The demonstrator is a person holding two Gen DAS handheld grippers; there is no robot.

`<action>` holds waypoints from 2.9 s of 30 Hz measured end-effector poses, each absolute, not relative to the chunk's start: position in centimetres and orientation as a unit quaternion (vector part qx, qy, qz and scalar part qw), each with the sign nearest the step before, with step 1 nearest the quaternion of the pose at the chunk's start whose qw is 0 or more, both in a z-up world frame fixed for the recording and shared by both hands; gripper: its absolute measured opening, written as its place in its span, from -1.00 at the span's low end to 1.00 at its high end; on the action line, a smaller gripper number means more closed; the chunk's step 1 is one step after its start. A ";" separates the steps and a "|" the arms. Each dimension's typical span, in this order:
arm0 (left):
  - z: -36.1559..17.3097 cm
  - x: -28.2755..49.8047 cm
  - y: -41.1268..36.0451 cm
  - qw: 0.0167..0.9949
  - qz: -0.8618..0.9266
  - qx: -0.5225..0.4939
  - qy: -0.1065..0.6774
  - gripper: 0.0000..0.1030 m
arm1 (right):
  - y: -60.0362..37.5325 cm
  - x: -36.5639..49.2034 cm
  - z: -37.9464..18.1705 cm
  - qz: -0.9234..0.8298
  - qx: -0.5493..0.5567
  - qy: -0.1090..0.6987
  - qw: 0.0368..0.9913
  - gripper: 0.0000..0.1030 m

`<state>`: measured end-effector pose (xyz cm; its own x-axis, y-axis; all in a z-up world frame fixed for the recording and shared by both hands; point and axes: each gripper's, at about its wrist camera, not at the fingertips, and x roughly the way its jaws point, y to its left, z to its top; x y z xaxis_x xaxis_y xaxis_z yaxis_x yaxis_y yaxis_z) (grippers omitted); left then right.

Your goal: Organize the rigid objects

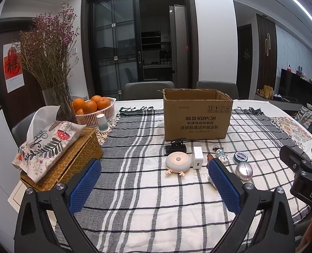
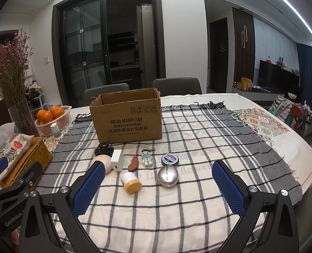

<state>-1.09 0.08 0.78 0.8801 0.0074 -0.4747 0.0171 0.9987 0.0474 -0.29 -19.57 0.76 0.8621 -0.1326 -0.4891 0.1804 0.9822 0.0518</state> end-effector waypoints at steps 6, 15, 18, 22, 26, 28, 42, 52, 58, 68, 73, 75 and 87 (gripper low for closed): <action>0.8 -1.1 0.1 0.969 -0.003 0.025 0.244 1.00 | -19.6 -0.3 0.8 -0.082 0.048 0.250 0.964 0.99; 0.9 -1.1 0.1 0.969 -0.004 0.024 0.244 1.00 | -19.6 -0.3 0.8 -0.081 0.048 0.250 0.964 0.99; 0.9 -1.0 0.1 0.969 -0.005 0.024 0.246 1.00 | -19.6 -0.3 0.8 -0.081 0.048 0.251 0.963 0.99; 0.7 -0.9 0.1 0.968 -0.009 0.022 0.248 1.00 | -19.6 -0.4 0.8 -0.081 0.048 0.251 0.963 0.99; 0.4 -0.7 0.0 0.968 -0.012 0.021 0.251 1.00 | -19.5 -0.3 0.7 -0.082 0.048 0.252 0.963 0.99; 0.1 -0.7 0.0 0.968 -0.017 0.021 0.250 1.00 | -19.6 -0.1 0.6 -0.081 0.049 0.254 0.963 0.99; -4.5 2.7 -3.4 0.948 -0.114 0.087 0.285 1.00 | -21.2 2.8 -3.6 -0.076 0.061 0.298 0.949 0.99; -7.6 6.0 -6.1 0.919 -0.217 0.136 0.300 0.96 | -22.2 5.8 -6.6 -0.056 0.055 0.319 0.945 0.89; -9.1 8.0 -7.4 0.902 -0.261 0.154 0.307 0.89 | -22.7 8.0 -8.5 -0.044 0.061 0.341 0.937 0.83; -12.0 11.4 -9.1 0.865 -0.320 0.160 0.352 0.54 | -23.9 11.3 -11.5 -0.044 0.072 0.386 0.918 0.68; -12.9 12.2 -9.8 0.853 -0.339 0.163 0.361 0.36 | -24.2 12.5 -12.7 -0.039 0.078 0.403 0.911 0.62; -13.0 12.5 -10.2 0.850 -0.346 0.164 0.362 0.32 | -24.3 12.8 -13.1 -0.035 0.082 0.407 0.909 0.61; -13.8 13.8 -11.5 0.839 -0.365 0.157 0.373 -0.23 | -25.4 15.0 -14.7 -0.026 0.106 0.431 0.896 0.15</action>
